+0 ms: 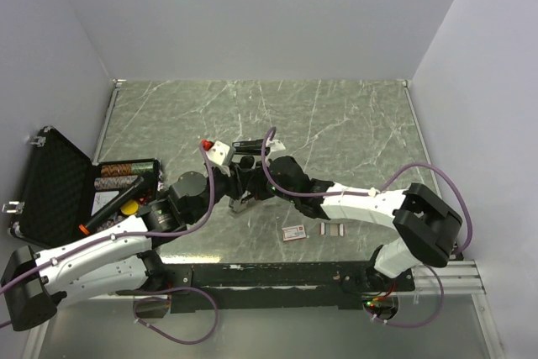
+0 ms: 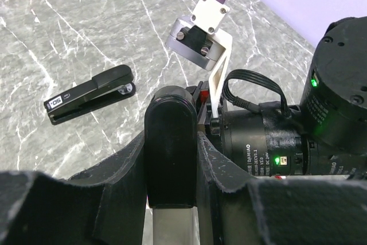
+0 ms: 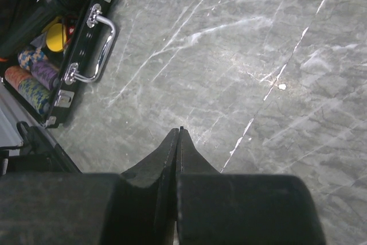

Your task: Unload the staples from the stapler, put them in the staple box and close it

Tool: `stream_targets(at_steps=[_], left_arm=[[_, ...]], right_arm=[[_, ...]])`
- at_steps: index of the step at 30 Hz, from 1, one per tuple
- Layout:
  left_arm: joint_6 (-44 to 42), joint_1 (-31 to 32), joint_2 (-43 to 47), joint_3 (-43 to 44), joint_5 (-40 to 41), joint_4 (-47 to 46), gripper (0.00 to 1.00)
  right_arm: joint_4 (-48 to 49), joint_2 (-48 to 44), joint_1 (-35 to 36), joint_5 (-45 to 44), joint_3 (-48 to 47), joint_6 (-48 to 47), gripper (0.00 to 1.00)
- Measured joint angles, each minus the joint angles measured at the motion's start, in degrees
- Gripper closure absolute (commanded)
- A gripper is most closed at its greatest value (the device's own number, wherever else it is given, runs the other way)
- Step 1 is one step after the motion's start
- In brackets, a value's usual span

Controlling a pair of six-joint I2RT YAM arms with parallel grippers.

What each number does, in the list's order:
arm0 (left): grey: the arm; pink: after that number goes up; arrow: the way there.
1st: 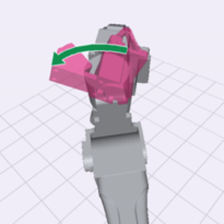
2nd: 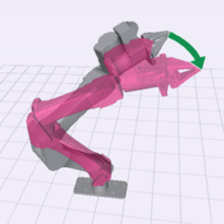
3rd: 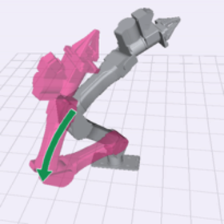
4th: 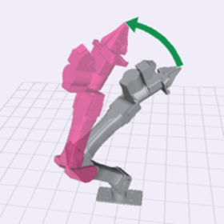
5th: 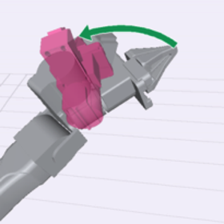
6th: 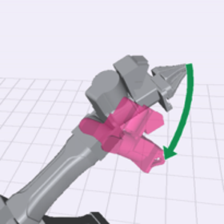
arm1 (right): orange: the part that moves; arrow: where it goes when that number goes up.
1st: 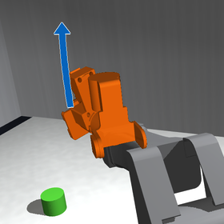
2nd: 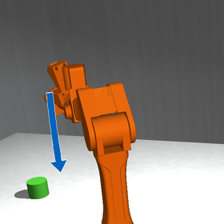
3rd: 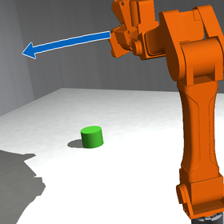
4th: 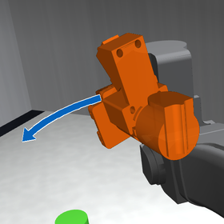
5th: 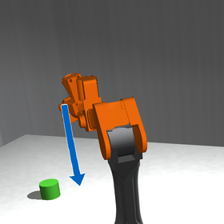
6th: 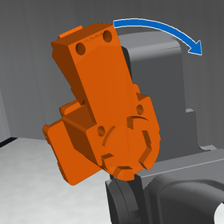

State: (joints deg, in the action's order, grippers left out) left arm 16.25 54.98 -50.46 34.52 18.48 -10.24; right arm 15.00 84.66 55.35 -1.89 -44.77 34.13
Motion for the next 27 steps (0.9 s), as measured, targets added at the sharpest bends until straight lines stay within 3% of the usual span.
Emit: stream_targets(at_steps=[16,24,27], left_arm=[[-1.57,0.74,-2.95,0.0,3.23,-2.34,0.99],[-1.46,1.86,-1.86,0.0,0.31,-2.58,0.99],[-1.09,0.72,-1.49,-0.02,3.93,-3.96,0.99]], right_arm=[[0.5,1.44,0.02,-2.36,0.24,3.54,1.0],[0.57,-3.28,1.16,-3.48,3.69,3.74,1.0],[0.26,-6.32,3.76,-2.08,4.79,1.88,1.0]])
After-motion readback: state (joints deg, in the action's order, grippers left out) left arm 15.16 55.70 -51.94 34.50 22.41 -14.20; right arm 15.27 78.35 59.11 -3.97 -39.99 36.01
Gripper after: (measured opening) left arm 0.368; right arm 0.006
